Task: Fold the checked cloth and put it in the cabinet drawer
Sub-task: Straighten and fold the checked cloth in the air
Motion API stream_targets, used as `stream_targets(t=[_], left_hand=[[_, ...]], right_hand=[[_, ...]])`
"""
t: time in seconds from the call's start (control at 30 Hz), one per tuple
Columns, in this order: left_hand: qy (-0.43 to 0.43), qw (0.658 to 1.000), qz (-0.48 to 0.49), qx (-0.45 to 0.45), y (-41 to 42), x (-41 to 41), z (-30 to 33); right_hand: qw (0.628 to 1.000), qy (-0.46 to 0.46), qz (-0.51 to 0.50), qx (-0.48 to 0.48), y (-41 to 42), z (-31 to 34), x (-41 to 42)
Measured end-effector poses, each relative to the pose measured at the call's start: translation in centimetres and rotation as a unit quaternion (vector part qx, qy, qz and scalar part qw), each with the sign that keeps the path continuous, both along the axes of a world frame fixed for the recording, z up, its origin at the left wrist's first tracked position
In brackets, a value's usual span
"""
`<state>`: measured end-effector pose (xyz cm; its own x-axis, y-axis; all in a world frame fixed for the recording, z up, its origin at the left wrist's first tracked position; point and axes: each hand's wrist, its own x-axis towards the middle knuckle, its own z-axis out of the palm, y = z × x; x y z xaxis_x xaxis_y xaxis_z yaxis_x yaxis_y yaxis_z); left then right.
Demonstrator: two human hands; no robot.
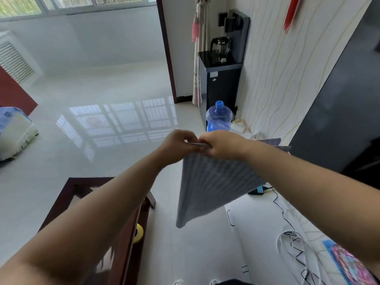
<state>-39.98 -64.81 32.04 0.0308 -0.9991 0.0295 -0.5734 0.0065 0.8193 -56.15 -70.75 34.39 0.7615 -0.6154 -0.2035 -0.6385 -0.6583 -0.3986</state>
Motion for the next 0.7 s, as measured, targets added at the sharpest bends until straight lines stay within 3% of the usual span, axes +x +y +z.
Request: stream_targets(t=[0.07,0.17,0.33,0.4,0.57,0.7], left_hand=[[0.054,0.998,0.040,-0.016,0.6,0.1,0.1],[0.114,0.993,0.031,-0.031,2.2,0.6,-1.0],[0.020,0.985,0.118,-0.127,3.8,0.5,-3.1],[0.031,0.977,0.166,-0.129,3.9,1.5,-4.4],[0.032,0.975,0.197,0.097,6.2,4.6,-11.8],[0.090,0.963,0.199,0.158,7.8,4.6,-14.4]], right_hand=[[0.998,-0.032,-0.006,-0.057,0.1,0.3,0.7],[0.994,-0.087,-0.012,-0.065,-0.6,1.1,1.2],[0.988,-0.114,0.034,-0.100,0.0,2.5,3.1],[0.983,-0.135,0.041,-0.119,-0.1,3.2,3.4],[0.964,-0.242,0.033,-0.106,-1.2,5.5,2.6],[0.953,-0.273,-0.015,-0.126,-2.3,7.6,2.1]])
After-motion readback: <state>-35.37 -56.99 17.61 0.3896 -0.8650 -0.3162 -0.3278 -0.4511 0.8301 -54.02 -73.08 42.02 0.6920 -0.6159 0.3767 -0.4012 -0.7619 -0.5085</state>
